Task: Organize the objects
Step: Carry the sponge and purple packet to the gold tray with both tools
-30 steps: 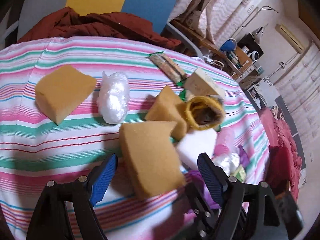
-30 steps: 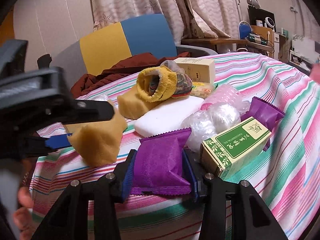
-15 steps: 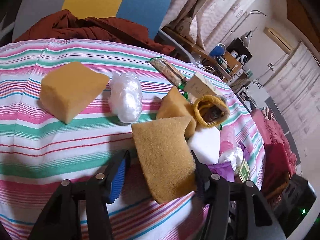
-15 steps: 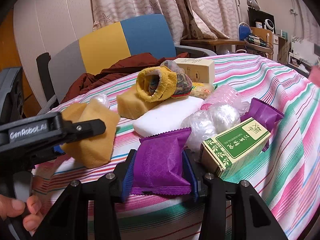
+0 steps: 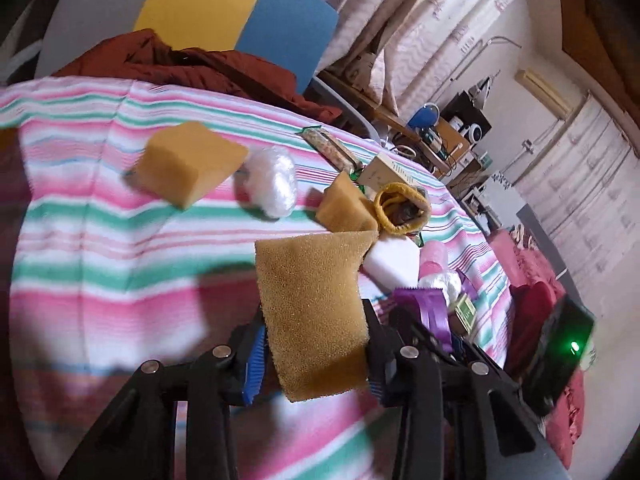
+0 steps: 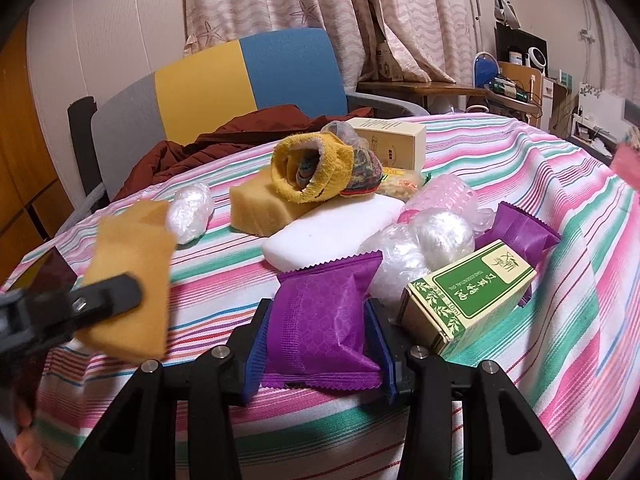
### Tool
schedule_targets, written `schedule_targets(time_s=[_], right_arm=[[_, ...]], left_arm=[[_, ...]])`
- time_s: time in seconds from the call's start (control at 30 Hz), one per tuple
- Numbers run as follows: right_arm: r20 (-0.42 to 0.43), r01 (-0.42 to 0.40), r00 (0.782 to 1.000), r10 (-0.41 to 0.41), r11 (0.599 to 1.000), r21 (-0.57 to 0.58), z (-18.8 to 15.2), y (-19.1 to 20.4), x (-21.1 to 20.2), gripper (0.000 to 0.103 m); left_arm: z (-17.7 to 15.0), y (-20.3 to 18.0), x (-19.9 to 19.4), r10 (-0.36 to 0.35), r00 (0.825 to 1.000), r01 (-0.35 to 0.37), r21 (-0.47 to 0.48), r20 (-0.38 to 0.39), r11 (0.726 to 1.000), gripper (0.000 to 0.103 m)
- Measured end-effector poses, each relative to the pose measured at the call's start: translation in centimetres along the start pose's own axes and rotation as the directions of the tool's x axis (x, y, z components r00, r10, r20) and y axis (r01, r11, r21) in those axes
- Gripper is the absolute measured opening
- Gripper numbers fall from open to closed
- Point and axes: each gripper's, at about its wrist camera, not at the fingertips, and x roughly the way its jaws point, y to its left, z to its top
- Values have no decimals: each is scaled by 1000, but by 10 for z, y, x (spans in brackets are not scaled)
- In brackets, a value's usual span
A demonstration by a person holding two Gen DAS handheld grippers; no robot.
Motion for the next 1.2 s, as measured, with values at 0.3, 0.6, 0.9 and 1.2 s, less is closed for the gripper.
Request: schedule_targets(time_s=[0.3,0.6,0.9,1.2], right_arm=[[4,29,1000,-29,1000,-12,-1,4,-1,46],[-34,-3,999,5,999,51,-4,10,-9,46],[-80,-183,979,190,980,81,-17,57,-21,46],[-64,-360,932,358,933,-17,-16,123,-63,46]], left_arm=[[-22,8,-33,-50,999,51,-47,20,998,41],[-31,8,-78,-70,996,71,-10,54,997,41],[-43,29,-133,-35,993,36,-6,112,999,41],[-49,69,-195,81,978,-73,-47,194,996,41]])
